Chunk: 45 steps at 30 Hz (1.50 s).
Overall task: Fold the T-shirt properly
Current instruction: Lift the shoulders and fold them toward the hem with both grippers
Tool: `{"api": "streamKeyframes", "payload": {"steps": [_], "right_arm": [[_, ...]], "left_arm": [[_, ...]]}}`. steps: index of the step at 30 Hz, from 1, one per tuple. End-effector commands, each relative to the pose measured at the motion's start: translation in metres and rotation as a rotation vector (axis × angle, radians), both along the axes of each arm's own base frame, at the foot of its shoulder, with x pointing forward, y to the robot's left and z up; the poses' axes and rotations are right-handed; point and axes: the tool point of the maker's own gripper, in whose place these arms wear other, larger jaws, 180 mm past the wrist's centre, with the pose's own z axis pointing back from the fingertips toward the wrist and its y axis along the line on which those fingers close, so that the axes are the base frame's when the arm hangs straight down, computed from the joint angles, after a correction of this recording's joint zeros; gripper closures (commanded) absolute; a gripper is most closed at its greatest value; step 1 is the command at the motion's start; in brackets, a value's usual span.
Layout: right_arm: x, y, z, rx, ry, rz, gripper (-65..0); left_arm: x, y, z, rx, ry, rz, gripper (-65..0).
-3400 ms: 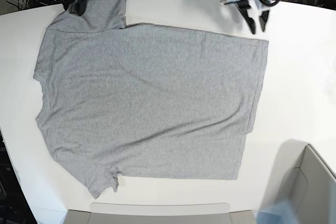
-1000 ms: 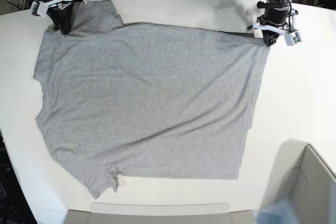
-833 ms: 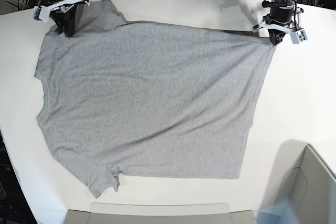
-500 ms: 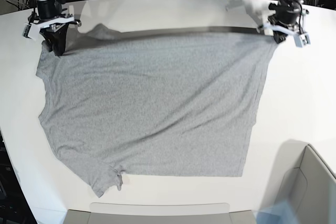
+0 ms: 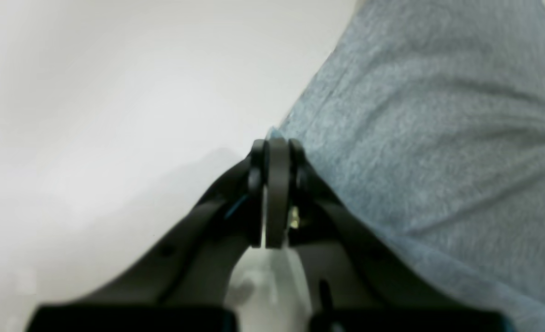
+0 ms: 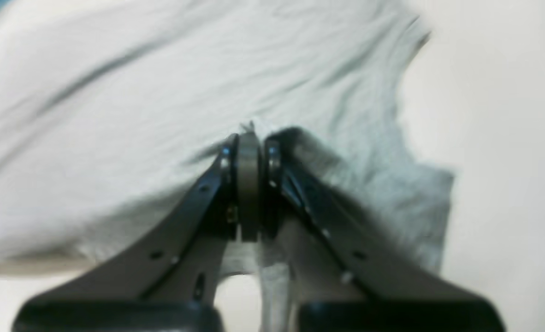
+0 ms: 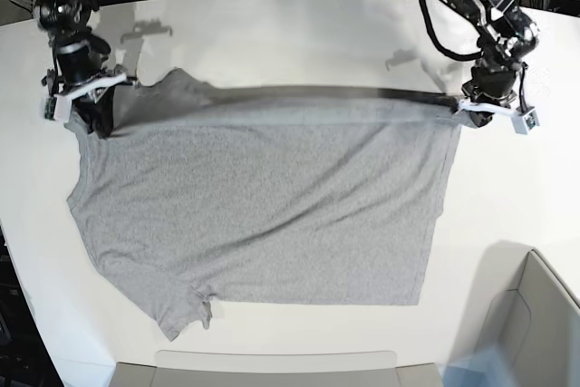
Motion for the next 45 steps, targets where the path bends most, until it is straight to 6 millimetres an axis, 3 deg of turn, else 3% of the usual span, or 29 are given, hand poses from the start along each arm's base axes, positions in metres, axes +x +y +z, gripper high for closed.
{"api": "streamKeyframes", "payload": {"steps": [1,7,11,18,25,33,38,45], "right_arm": [[0.006,0.000,0.009,-0.019,-0.039,0.016,0.0],[0.030,-0.002,0.002,-0.109,-0.043,0.046,0.0],[0.041,-0.007,-0.006,-0.137,-0.029,0.053,0.0],[0.059,-0.020,-0.024,-0.178,0.012,0.042,0.0],[0.078,-0.034,-0.026,-0.234,0.027,0.025,0.0],[0.099,-0.047,-0.029,-0.263,0.044,0.009,0.0],[0.113,-0.052,-0.032,-0.304,0.063,0.005,0.0],[0.134,-0.050,-0.035,-0.290,0.077,0.042,0.0]], "left_arm": [[0.014,0.007,0.016,0.024,-0.063,0.006,0.0],[0.039,0.026,0.018,0.016,-0.074,0.035,0.0],[0.065,0.018,0.014,0.014,-0.075,0.002,0.0],[0.084,0.005,-0.006,0.017,-0.063,-0.008,0.0],[0.111,0.004,0.015,0.023,-0.135,-0.009,0.0],[0.136,-0.002,-0.002,-0.032,-0.102,-0.005,0.0],[0.145,0.006,-0.003,0.073,-0.071,-0.012,0.0],[0.163,-0.002,0.004,0.084,-0.080,-0.046,0.0]]}}
